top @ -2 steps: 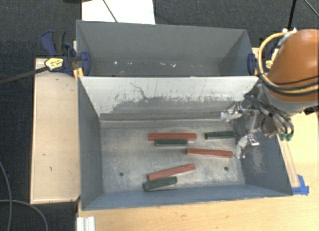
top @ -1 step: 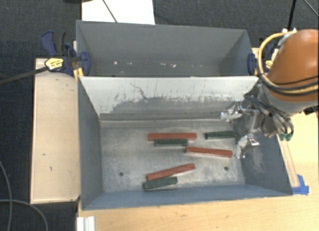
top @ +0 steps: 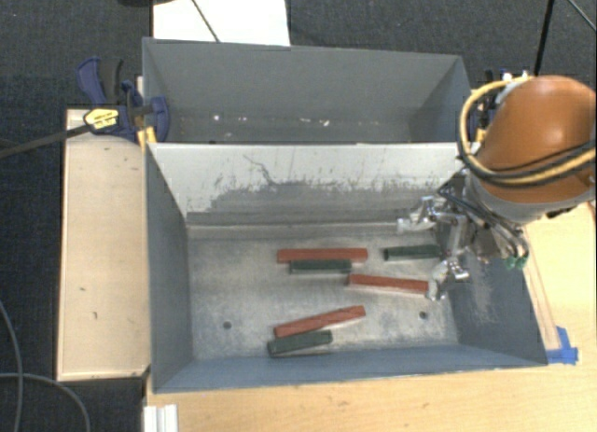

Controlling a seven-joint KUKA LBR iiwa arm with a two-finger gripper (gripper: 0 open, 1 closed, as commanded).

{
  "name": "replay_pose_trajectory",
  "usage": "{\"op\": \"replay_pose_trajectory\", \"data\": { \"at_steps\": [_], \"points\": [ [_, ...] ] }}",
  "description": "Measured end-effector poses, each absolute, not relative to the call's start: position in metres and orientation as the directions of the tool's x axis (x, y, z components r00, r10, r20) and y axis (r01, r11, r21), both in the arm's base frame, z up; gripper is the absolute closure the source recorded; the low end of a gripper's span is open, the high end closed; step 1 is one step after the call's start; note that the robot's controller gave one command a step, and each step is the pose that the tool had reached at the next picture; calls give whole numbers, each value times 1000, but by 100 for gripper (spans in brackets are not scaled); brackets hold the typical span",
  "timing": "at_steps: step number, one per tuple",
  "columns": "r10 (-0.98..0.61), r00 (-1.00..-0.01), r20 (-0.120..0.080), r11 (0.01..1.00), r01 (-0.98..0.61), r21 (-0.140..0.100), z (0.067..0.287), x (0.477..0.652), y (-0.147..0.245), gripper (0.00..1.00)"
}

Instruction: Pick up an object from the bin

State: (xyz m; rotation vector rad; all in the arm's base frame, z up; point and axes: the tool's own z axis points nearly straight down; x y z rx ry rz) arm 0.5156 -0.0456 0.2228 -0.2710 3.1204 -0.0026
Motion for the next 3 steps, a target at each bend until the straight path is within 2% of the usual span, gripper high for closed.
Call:
{"op": "replay_pose_trajectory", "data": {
  "at_steps": [1, 2, 3],
  "points": [
    [-237, -971, -7, 972, -237, -2, 163, 506, -45, 0],
    [-448, -894, -2, 894, -448, 0, 98, 519, -15, 100],
    [-449, -894, -2, 894, -449, 0, 98, 519, -15, 0]
  ]
}}
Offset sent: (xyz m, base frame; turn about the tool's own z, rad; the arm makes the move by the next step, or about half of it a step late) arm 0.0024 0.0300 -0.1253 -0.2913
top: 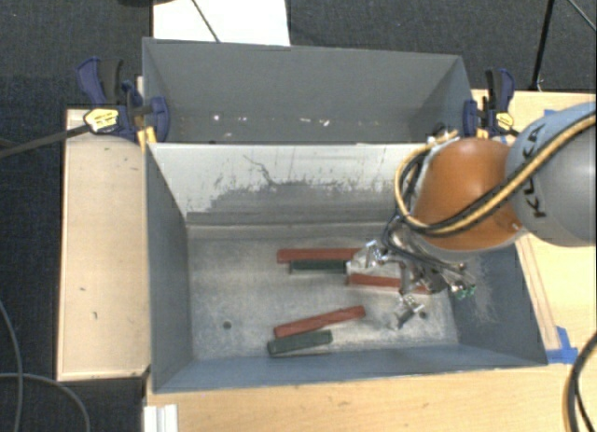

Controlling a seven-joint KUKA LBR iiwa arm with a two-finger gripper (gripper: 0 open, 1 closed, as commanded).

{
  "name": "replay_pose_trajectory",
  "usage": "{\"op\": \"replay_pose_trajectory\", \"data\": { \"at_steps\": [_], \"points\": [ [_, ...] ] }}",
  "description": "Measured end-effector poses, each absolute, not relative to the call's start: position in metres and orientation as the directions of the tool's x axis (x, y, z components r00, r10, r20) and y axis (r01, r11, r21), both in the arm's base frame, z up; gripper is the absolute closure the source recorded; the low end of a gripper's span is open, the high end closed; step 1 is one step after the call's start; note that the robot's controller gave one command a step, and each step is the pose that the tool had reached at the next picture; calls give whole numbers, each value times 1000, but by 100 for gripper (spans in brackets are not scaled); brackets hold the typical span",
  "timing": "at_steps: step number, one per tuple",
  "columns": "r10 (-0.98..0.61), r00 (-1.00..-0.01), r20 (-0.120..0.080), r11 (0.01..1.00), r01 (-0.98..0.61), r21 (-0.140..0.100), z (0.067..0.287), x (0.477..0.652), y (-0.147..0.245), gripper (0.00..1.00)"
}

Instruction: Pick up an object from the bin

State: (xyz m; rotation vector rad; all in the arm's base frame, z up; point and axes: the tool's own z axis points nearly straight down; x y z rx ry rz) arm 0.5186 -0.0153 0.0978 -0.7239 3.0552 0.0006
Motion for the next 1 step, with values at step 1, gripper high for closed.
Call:
{"op": "replay_pose_trajectory", "data": {
  "at_steps": [1],
  "points": [
    [-449, -894, -2, 894, -449, 0, 98, 519, -15, 0]
  ]
}}
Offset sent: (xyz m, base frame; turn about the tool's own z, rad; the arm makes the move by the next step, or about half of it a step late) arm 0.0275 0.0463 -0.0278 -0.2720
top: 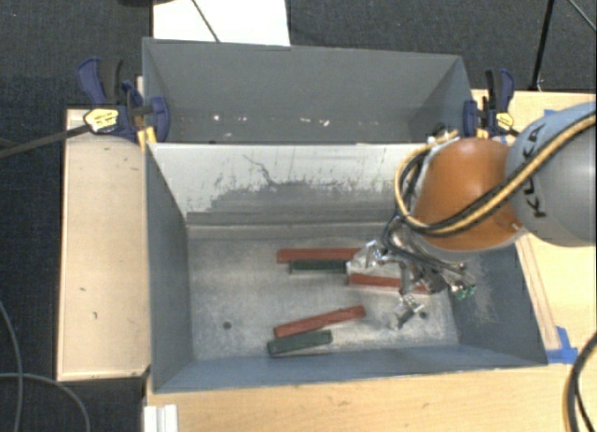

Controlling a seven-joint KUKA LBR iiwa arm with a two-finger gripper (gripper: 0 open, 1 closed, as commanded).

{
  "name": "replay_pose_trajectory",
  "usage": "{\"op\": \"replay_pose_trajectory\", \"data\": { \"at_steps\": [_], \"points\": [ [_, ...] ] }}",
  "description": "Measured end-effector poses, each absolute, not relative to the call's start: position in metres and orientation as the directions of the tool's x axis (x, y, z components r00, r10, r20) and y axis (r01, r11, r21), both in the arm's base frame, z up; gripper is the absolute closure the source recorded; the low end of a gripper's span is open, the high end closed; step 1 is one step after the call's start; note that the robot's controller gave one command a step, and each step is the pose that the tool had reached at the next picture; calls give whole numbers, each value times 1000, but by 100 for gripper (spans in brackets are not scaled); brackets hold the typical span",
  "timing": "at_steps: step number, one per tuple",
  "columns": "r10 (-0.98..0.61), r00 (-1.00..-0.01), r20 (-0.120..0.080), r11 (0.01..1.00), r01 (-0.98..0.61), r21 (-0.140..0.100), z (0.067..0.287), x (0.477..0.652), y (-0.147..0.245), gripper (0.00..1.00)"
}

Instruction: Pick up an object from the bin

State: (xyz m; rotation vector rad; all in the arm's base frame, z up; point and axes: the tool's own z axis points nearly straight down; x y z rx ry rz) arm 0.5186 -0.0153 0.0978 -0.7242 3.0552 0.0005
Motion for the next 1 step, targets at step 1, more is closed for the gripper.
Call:
{"op": "replay_pose_trajectory", "data": {
  "at_steps": [1],
  "points": [
    [-670, -742, -12, 742, -670, -5, 75, 550, 33, 100]
  ]
}}
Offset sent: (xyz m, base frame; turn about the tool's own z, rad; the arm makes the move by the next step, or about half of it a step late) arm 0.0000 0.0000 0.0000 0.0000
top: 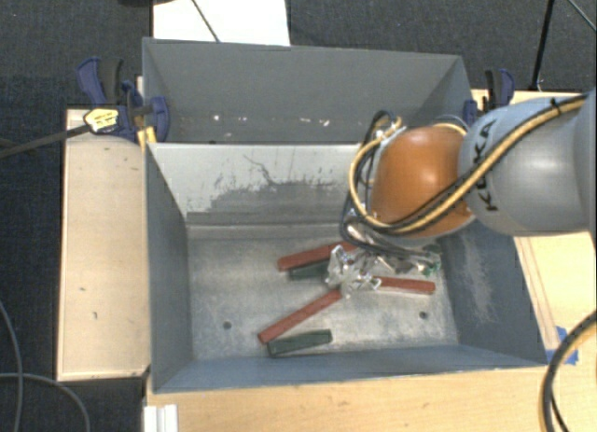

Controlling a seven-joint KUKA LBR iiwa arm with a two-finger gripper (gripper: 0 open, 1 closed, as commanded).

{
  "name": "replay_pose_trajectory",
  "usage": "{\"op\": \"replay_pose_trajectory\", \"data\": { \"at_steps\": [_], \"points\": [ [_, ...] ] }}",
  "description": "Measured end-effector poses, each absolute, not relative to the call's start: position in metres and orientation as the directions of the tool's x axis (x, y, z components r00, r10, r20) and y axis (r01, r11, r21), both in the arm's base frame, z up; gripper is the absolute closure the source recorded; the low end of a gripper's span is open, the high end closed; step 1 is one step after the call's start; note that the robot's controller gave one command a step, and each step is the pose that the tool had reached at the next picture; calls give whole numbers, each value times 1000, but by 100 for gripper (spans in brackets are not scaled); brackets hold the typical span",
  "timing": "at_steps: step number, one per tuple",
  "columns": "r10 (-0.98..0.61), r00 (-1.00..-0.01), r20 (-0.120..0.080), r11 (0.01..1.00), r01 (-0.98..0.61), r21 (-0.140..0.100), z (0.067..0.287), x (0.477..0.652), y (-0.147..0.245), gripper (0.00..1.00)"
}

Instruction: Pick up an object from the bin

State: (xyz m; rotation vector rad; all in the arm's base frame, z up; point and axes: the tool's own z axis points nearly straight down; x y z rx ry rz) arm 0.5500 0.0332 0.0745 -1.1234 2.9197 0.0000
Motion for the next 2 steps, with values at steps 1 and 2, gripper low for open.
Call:
{"op": "replay_pose_trajectory", "data": {
  "at_steps": [1, 2],
  "points": [
    [-670, -742, -12, 742, -670, -5, 75, 550, 33, 100],
    [-700, -714, -3, 714, -700, -1, 202, 544, 46, 100]
  ]
}}
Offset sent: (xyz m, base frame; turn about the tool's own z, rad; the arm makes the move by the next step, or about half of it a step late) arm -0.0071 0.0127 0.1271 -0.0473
